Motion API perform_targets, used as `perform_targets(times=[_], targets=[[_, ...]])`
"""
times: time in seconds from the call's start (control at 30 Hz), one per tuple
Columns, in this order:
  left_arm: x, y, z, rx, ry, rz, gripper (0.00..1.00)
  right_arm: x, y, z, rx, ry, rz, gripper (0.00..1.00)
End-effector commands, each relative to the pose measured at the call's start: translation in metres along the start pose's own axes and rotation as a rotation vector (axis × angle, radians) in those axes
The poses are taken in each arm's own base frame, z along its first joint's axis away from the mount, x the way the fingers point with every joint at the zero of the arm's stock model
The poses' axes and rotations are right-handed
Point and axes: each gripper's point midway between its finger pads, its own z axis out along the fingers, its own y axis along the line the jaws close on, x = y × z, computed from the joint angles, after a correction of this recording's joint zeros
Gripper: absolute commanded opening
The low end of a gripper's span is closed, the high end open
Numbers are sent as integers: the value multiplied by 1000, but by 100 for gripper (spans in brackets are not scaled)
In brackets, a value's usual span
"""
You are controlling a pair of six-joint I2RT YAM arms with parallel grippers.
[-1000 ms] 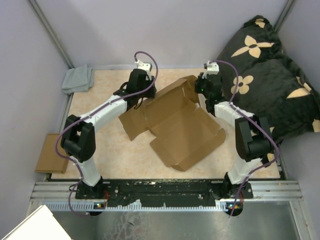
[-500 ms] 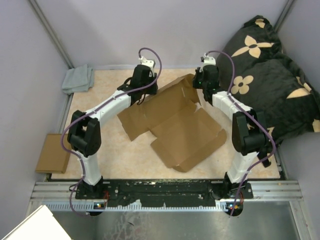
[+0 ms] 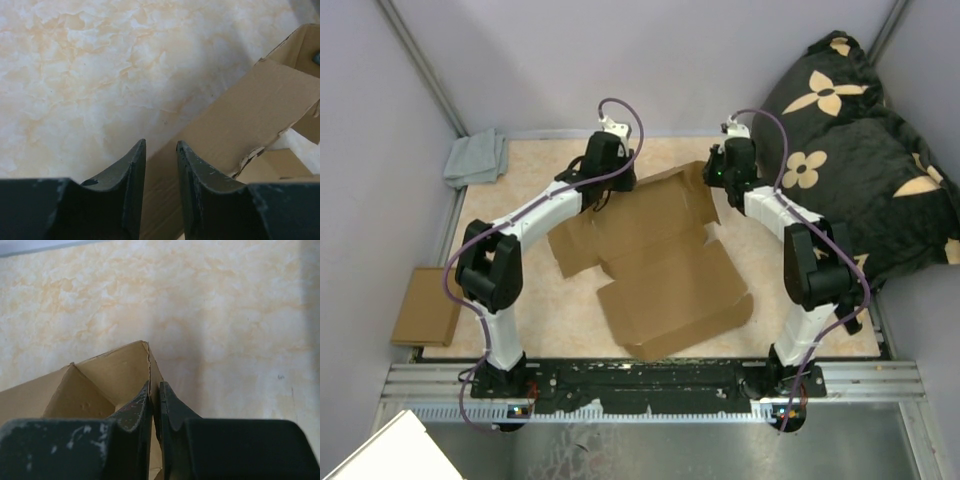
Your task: Fold the paper box
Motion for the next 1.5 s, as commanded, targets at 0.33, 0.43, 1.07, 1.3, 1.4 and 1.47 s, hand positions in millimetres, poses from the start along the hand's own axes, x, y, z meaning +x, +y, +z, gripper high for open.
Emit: perform_targets(times=[0.33,0.43,1.07,1.3,1.4,1.47], targets=[[-7,-2,-31,34,-37,3,39,-9,12,-77,-80,-178,20,8],[-20,0,-46,35,-79,31,45,-14,15,-83,-97,-191,-11,7],[-8,-18,-56,163,-46,99,57,-3,20,-103,-123,-153,-111,8],[-14,-21,-84,197,-96,85,63,-4,23,-111,-152,-207,-153,7],[-11,-12,-85,160,-92,130,67,-4,28,-116,-184,-227,-171,8],[-8,-12,-87,162,-84,154,68,-5,32,-122,-213,-248,-186,7]])
